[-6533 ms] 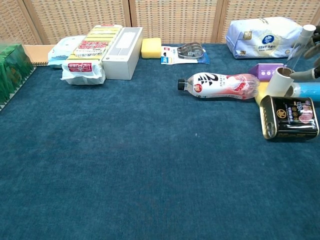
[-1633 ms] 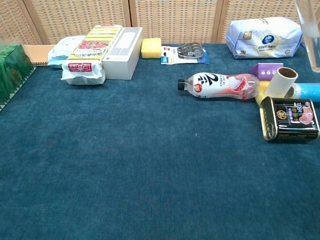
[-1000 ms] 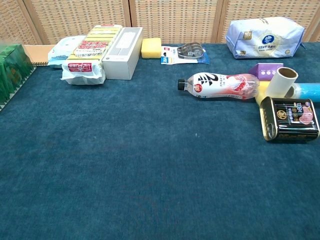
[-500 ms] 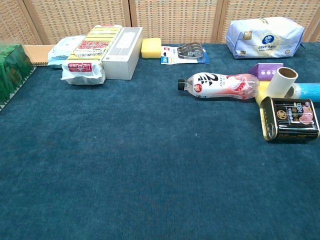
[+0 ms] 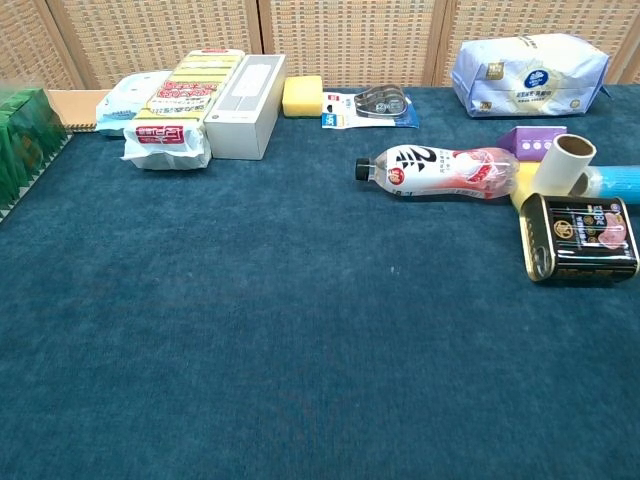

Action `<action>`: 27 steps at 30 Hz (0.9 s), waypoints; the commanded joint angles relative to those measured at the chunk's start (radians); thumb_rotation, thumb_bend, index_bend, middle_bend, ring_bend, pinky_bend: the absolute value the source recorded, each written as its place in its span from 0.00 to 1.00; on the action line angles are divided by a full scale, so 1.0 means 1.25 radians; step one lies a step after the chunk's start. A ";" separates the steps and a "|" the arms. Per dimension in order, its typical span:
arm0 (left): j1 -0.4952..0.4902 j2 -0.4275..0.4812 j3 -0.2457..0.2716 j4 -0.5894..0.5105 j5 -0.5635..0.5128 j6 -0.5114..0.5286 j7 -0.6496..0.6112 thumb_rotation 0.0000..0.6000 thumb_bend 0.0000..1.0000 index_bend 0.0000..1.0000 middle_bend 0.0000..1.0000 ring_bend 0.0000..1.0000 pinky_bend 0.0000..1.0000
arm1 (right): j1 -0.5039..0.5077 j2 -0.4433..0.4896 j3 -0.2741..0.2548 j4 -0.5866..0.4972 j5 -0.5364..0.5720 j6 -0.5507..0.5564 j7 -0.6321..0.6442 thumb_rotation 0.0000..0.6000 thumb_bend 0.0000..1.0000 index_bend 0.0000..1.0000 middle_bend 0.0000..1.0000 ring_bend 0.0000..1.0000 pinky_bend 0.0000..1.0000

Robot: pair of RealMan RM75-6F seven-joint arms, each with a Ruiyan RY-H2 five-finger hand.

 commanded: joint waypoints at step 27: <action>0.010 0.003 0.018 -0.011 0.035 0.039 -0.003 0.69 0.00 0.00 0.00 0.03 0.14 | 0.082 -0.122 0.099 0.213 0.079 -0.035 0.017 1.00 0.40 0.78 1.00 1.00 1.00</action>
